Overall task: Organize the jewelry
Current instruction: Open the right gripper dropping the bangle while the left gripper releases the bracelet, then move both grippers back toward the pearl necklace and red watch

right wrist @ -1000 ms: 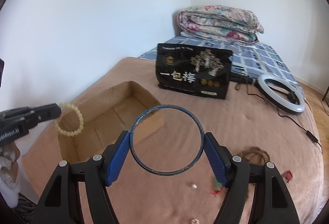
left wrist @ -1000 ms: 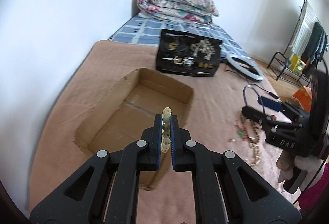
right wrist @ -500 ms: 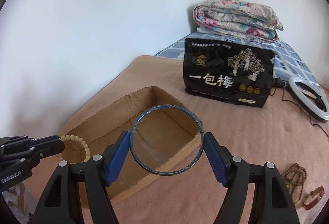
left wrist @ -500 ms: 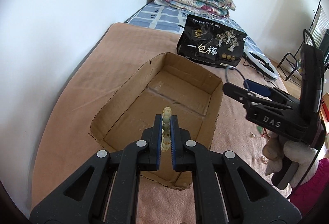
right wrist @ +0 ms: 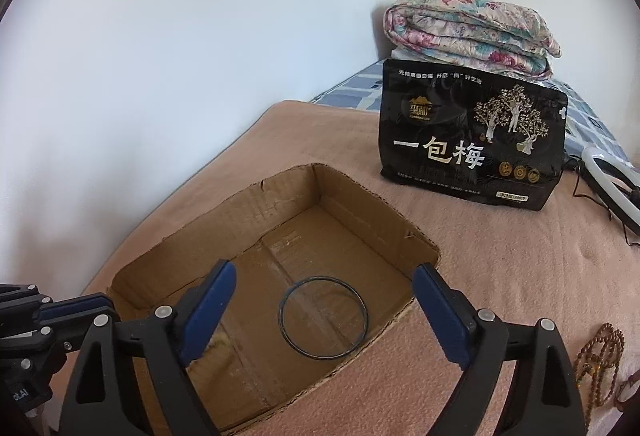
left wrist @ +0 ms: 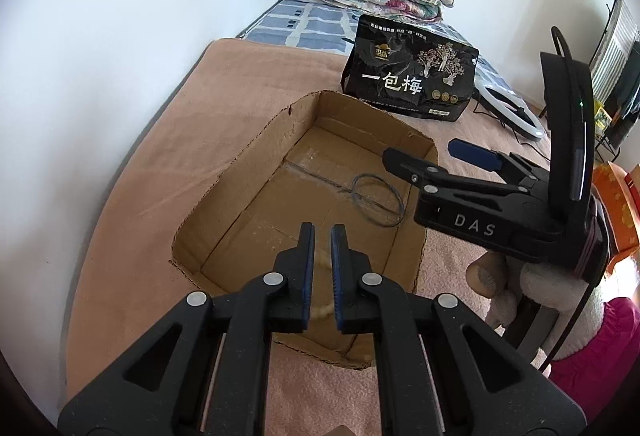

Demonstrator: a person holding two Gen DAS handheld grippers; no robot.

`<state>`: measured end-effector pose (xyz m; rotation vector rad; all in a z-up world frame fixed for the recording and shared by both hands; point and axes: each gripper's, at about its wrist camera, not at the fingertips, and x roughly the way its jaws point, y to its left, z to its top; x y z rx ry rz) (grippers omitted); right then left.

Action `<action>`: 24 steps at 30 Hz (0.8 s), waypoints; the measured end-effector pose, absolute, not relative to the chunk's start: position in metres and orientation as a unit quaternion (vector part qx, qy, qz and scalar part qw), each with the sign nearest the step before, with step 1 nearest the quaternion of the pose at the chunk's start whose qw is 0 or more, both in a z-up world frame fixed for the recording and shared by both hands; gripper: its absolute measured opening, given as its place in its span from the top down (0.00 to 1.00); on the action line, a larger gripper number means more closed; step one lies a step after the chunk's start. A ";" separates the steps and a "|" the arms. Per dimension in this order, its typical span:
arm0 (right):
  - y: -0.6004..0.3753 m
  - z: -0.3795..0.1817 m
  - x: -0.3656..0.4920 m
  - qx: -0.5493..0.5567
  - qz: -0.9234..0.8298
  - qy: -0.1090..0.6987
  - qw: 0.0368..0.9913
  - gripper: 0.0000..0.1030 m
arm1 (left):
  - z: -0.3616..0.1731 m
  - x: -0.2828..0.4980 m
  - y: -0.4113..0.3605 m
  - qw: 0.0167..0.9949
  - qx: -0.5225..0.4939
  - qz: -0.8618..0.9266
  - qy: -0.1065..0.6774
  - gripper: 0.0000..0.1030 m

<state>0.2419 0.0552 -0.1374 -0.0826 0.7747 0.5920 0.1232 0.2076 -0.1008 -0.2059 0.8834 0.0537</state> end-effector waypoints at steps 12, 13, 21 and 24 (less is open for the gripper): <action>0.025 -0.119 0.234 -0.027 0.263 0.367 0.892 0.11 | -0.095 0.122 0.203 0.899 -0.110 0.029 0.423 0.94; 0.020 -0.115 0.232 -0.028 0.259 0.364 0.894 0.11 | -0.094 0.122 0.200 0.900 -0.110 0.026 0.421 0.94; -0.027 -0.095 0.226 -0.014 0.219 0.353 0.910 0.07 | -0.076 0.114 0.167 0.917 -0.075 0.006 0.392 0.67; -0.050 -0.088 0.224 -0.009 0.196 0.350 0.916 0.05 | -0.071 0.115 0.153 0.919 -0.070 -0.007 0.388 0.67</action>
